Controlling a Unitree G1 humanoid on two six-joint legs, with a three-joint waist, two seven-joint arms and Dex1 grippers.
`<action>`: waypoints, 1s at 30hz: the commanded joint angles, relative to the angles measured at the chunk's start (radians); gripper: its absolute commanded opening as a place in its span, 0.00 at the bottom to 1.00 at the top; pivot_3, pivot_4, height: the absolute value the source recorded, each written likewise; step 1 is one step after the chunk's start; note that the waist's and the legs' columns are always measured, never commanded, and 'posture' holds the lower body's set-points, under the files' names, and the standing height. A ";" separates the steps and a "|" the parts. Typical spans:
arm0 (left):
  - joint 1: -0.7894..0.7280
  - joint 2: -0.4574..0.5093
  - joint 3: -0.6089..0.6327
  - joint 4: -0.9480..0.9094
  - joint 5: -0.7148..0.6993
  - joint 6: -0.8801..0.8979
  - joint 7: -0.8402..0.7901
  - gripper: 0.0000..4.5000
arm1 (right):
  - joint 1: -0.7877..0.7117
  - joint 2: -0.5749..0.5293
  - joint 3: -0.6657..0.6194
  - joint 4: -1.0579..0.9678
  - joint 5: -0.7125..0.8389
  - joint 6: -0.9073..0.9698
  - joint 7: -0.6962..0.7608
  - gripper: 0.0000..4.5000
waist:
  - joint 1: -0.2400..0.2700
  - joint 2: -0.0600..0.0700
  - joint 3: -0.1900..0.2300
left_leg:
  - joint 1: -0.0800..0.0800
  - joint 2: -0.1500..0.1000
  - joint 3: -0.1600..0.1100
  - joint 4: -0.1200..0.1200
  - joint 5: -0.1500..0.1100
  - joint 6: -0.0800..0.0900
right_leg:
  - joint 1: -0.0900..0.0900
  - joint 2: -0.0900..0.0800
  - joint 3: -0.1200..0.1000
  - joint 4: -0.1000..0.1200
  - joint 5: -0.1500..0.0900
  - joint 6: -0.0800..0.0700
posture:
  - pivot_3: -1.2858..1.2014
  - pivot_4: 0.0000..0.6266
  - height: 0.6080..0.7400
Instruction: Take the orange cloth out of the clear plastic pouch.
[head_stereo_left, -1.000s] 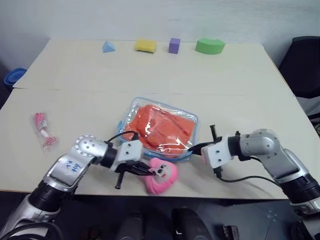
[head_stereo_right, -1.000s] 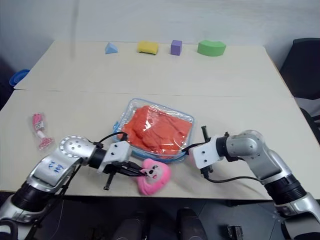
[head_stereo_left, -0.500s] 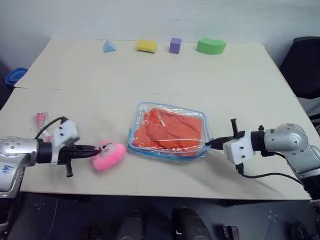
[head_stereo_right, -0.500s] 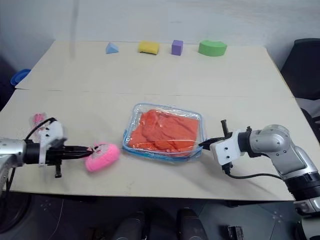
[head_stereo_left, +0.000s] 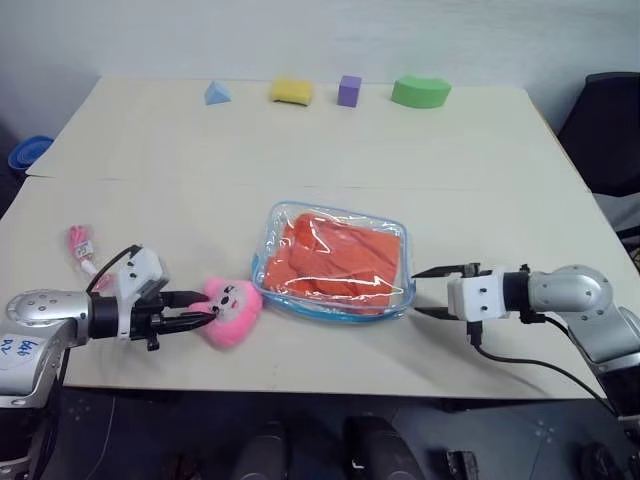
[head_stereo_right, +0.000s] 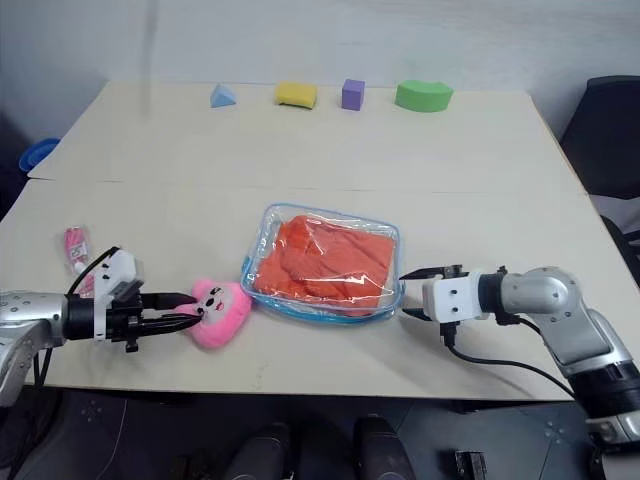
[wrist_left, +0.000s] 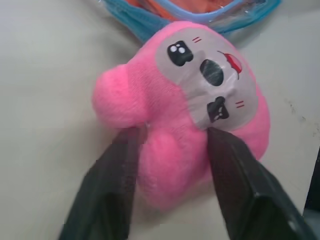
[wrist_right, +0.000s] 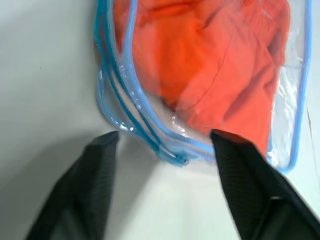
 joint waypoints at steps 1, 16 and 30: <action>-0.038 0.061 0.125 0.021 -0.108 0.088 -0.042 0.57 | 0.081 -0.045 -0.127 -0.170 0.160 0.188 0.006 0.90 | 0.000 0.000 0.000 | 0.000 0.000 0.000 0.000 0.000 0.000 | 0.000 0.000 0.000 0.000 0.000 0.000 | 0.52 0.24 1.00; -0.559 -0.051 -0.547 -0.004 0.303 -0.390 -0.129 0.57 | 0.293 -0.026 -0.298 -0.574 0.518 0.689 -0.125 0.90 | 0.000 0.001 -0.001 | 0.001 0.000 0.002 0.000 0.001 -0.002 | 0.001 0.002 0.002 -0.002 0.000 0.001 | 0.52 0.24 1.00; -0.613 -0.186 -0.629 0.201 0.494 -0.659 -0.119 0.48 | 0.346 0.007 -0.298 -0.644 0.508 0.728 -0.195 0.91 | 0.005 0.001 0.000 | -0.001 0.000 0.001 0.002 0.000 0.000 | 0.001 0.002 0.001 0.000 0.000 0.001 | 0.52 0.24 1.00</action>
